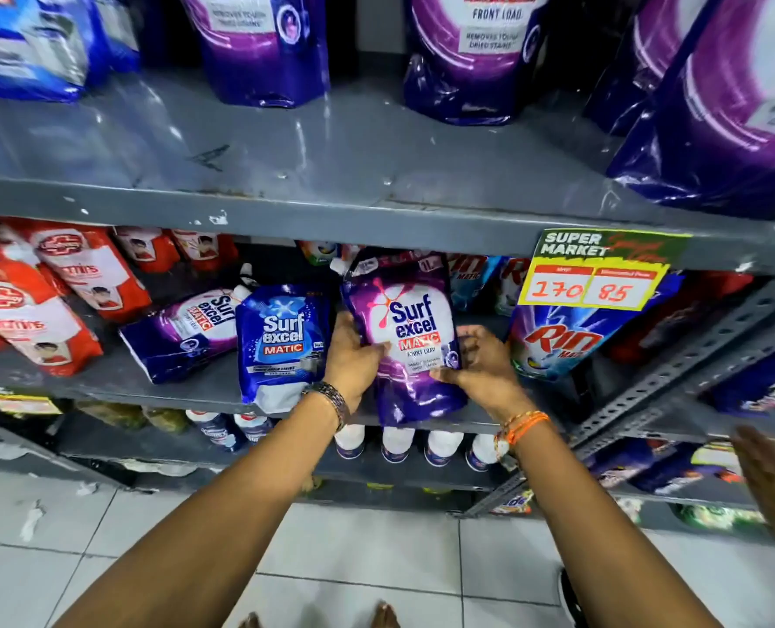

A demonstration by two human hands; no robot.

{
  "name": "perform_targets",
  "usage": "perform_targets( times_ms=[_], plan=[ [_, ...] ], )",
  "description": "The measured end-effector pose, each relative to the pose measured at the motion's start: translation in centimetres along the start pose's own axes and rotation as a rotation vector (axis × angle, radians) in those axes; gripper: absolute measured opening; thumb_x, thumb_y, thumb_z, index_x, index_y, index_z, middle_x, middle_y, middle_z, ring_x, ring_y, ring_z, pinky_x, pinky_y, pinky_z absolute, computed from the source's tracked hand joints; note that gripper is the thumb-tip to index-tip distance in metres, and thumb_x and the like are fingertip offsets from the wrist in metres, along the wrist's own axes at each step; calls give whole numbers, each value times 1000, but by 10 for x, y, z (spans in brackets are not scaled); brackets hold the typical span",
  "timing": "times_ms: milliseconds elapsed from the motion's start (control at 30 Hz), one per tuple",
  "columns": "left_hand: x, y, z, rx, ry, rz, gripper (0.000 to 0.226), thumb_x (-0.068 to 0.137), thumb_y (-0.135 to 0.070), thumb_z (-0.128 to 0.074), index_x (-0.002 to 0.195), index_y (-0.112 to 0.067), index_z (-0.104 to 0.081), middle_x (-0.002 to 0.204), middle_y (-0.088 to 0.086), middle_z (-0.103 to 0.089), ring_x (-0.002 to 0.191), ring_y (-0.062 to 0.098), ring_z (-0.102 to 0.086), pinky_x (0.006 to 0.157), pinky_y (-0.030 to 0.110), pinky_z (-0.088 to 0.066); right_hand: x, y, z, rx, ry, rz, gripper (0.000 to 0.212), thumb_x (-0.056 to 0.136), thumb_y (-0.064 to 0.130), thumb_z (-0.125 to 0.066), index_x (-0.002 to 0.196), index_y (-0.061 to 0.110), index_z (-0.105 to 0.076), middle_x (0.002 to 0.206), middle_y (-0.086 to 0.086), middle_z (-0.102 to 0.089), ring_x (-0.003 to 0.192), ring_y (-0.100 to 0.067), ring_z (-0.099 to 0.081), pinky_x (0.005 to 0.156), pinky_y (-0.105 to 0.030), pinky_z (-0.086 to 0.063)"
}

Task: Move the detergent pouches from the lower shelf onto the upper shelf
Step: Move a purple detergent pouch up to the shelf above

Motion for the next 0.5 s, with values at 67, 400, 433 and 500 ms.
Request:
perform_targets(
  times_ms=[67,400,433,500],
  plan=[
    [11,-8,-1,57,19,-76,50,87,15,-61,112,-26,-45,128,7,-64,117,22,-63,104,47,-52,4,6,0,-18,-56,38,74,50,8,-96,107,16,-51,91,6,-67,95,-22,-69,85,-43,-59],
    [57,-30,-7,423,68,-286,56,90,7,-58,138,-19,-45,116,12,-74,109,28,-70,101,47,-56,13,8,-2,33,-392,112,79,48,4,-96,103,24,-42,108,-4,-69,98,-20,-70,80,-38,-62],
    [55,-33,-9,444,76,-295,55,91,6,-57,138,-19,-44,114,13,-74,108,29,-71,100,48,-57,12,8,-3,40,-397,114,81,49,5,-96,104,25,-41,110,-6,-69,100,-22,-70,82,-39,-63],
    [55,-36,-10,478,88,-305,53,91,6,-56,137,-18,-45,117,14,-73,107,31,-71,98,50,-58,14,7,-6,39,-387,116,82,51,5,-96,108,24,-40,114,-8,-69,103,-22,-70,82,-37,-63]
  ],
)
Point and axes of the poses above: each hand's wrist, its own x-axis towards the middle knuckle, its own z-axis out of the back of the hand, y = z × x, the point moved 7 cm from there along x, towards the middle knuckle
